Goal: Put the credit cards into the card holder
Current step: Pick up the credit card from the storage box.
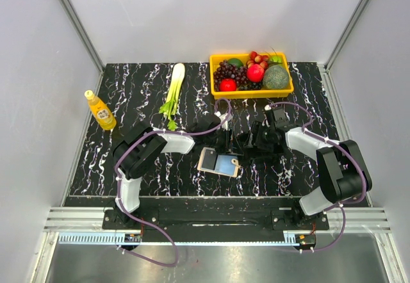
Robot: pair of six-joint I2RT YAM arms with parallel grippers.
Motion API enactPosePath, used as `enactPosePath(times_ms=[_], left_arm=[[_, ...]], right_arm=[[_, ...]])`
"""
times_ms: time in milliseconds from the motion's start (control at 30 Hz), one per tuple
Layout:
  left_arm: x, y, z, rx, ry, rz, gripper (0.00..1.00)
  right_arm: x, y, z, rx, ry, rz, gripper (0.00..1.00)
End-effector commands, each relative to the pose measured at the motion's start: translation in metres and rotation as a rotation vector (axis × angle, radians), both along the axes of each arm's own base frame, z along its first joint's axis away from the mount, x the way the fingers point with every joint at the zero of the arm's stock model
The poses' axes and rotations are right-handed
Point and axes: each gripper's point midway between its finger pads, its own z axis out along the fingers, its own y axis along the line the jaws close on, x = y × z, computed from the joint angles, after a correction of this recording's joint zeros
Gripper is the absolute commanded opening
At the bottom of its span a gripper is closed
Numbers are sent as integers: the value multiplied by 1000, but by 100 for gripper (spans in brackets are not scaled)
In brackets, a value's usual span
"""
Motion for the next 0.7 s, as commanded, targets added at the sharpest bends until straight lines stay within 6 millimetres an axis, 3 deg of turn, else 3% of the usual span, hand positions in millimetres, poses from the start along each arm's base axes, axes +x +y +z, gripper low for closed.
enactPosePath(times_ms=[0, 100, 300, 500, 667], left_arm=[[-5, -6, 4, -25, -50, -52, 41], [-6, -7, 3, -24, -47, -53, 41], [-4, -10, 8, -33, -53, -56, 41], [-4, -10, 9, -35, -56, -57, 41], [-3, -10, 10, -36, -57, -57, 41]], right_arm=[[-1, 4, -1, 4, 9, 14, 67], [0, 11, 0, 50, 13, 15, 66], [2, 17, 15, 96, -28, 15, 46], [6, 20, 44, 144, -112, -5, 40], [5, 22, 52, 168, -131, -5, 38]])
